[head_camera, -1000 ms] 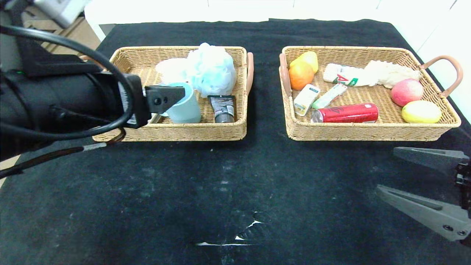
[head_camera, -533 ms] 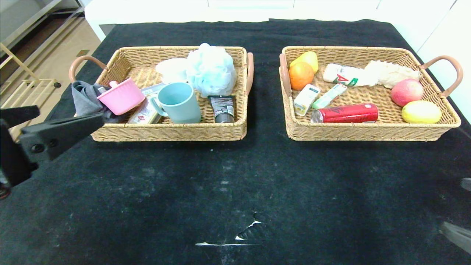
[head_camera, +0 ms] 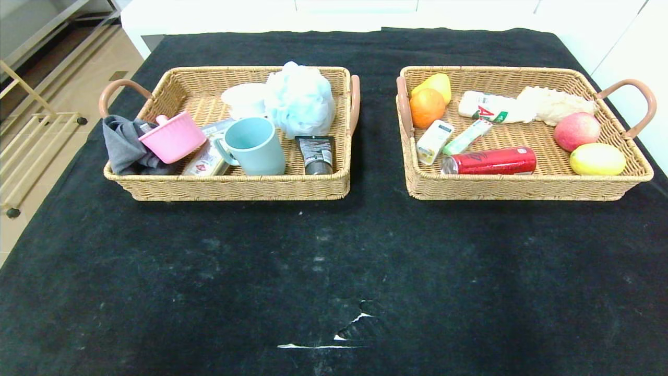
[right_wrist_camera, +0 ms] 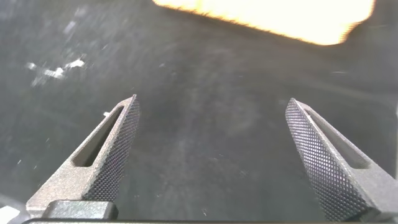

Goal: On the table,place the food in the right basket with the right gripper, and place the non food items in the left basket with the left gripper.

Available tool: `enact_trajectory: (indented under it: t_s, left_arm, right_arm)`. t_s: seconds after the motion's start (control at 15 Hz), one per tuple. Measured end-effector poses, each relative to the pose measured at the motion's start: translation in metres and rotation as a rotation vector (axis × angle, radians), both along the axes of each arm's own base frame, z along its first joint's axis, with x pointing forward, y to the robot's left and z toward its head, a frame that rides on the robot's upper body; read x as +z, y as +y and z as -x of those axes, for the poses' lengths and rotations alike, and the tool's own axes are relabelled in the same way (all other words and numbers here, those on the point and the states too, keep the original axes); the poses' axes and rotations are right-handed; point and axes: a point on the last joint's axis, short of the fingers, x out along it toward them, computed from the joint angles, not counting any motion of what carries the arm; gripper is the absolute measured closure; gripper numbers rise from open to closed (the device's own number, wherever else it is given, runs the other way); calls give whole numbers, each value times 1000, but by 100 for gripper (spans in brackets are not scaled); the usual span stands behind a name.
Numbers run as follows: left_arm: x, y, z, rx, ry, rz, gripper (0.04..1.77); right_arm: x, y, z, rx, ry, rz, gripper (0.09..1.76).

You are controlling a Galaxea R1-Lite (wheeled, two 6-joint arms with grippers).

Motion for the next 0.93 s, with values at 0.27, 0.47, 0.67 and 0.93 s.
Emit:
enact_trajectory:
  t_s: [0.27, 0.47, 0.67, 0.93]
  left_arm:
    - [0, 3, 40, -3, -69, 21, 10]
    - [-14, 3, 61, -46, -71, 26, 10]
    - [-30, -1, 75, -36, -77, 25, 9]
    - [-63, -5, 86, 2, -91, 23, 9]
  right_arm:
    - [-14, 4, 28, -82, -42, -1, 14]
    - [-37, 5, 34, -89, -33, -2, 14]
    - [-56, 5, 38, -96, -35, -4, 14]
    - [-74, 5, 40, -92, -34, -25, 14]
